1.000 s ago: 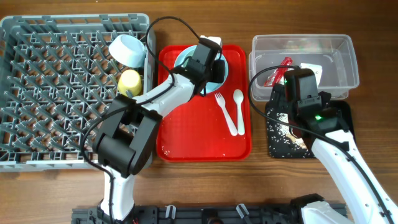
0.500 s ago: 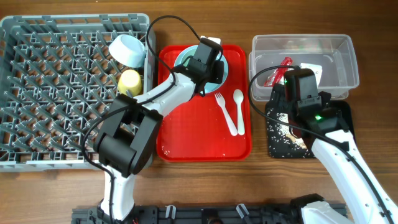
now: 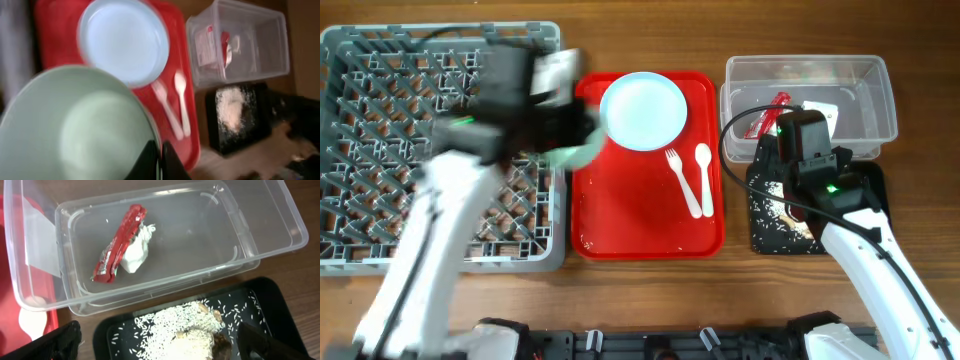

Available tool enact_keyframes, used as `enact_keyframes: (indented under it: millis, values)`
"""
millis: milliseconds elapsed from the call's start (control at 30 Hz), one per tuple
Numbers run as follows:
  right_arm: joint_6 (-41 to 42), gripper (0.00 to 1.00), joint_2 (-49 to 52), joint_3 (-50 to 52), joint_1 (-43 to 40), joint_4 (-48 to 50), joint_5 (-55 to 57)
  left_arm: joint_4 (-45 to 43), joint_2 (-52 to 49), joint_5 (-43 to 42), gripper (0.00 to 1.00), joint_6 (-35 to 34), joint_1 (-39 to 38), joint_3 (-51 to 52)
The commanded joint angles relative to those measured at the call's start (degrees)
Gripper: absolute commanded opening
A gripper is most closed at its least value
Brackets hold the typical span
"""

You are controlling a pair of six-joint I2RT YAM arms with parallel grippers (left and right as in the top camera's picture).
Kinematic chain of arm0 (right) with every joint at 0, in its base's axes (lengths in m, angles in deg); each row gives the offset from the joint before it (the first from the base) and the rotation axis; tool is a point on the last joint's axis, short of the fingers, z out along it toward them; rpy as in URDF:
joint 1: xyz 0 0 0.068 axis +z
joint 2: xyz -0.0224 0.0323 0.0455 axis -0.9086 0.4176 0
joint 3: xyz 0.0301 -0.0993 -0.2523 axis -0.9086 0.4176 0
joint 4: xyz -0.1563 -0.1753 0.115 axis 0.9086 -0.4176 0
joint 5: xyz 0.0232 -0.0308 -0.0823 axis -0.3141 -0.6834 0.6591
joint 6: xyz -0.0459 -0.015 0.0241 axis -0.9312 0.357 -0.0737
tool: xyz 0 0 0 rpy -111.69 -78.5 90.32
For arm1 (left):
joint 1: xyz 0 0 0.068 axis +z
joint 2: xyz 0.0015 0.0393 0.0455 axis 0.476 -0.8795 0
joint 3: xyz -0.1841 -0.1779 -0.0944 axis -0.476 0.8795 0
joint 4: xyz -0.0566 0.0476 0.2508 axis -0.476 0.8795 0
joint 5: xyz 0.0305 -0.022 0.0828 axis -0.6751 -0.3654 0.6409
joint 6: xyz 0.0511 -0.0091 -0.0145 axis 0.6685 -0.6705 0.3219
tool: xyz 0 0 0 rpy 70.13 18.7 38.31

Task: Sort waste into correct bins and load items into the dishwasher rack
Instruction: 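Lift the green bowl and carry it to the rack, then set the green bowl into the rack beside the yellow cup and release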

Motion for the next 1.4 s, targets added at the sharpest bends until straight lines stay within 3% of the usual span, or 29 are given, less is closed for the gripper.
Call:
enact_keyframes:
  millis: [0,133,367,533,767,833,900,967,1033,1300,1367]
  values:
    - [-0.02,1.0,0.0,-0.52,-0.09,0.17,0.94,12.44,4.74,-13.66,0.04,11.28,14.71,0.26]
    - [-0.02,0.99,0.0,-0.52,-0.09,0.17,0.94,24.17,1.73,-25.97,0.04,26.14,27.71,2.97]
    - [-0.02,1.0,0.0,-0.52,-0.09,0.15,0.94,20.83,-7.54,-46.21,0.04,37.57,36.46,13.68]
    - [-0.02,1.0,0.0,-0.52,-0.09,0.15,0.94,9.16,-15.76,-52.17,0.04,38.12,42.49,19.74]
    - [-0.04,1.0,0.0,-0.52,-0.09,0.15,0.94,8.17,-20.87,-53.59,0.04,38.1,47.89,20.15]
    - [-0.04,1.0,0.0,-0.52,-0.09,0.15,0.94,8.39,-20.87,-52.68,0.18,38.1,48.11,20.15]
    - [-0.02,1.0,0.0,-0.52,-0.09,0.15,0.94,9.46,-20.76,-52.52,0.51,37.35,48.15,19.85]
    - [0.0,1.0,0.0,-0.52,-0.09,0.15,0.94,9.68,-20.76,-52.11,0.64,35.67,48.52,18.62]
    - [-0.02,1.0,0.0,-0.52,-0.09,0.17,0.94,9.68,-20.39,-51.47,0.69,33.42,49.18,16.76]
    - [-0.02,1.0,0.0,-0.52,-0.09,0.15,0.94,9.66,-14.91,-46.99,0.55,25.33,51.98,9.42]
    - [0.0,1.0,0.0,-0.52,-0.09,0.15,0.94,9.7,-11.56,-46.77,0.37,24.48,51.6,9.14]
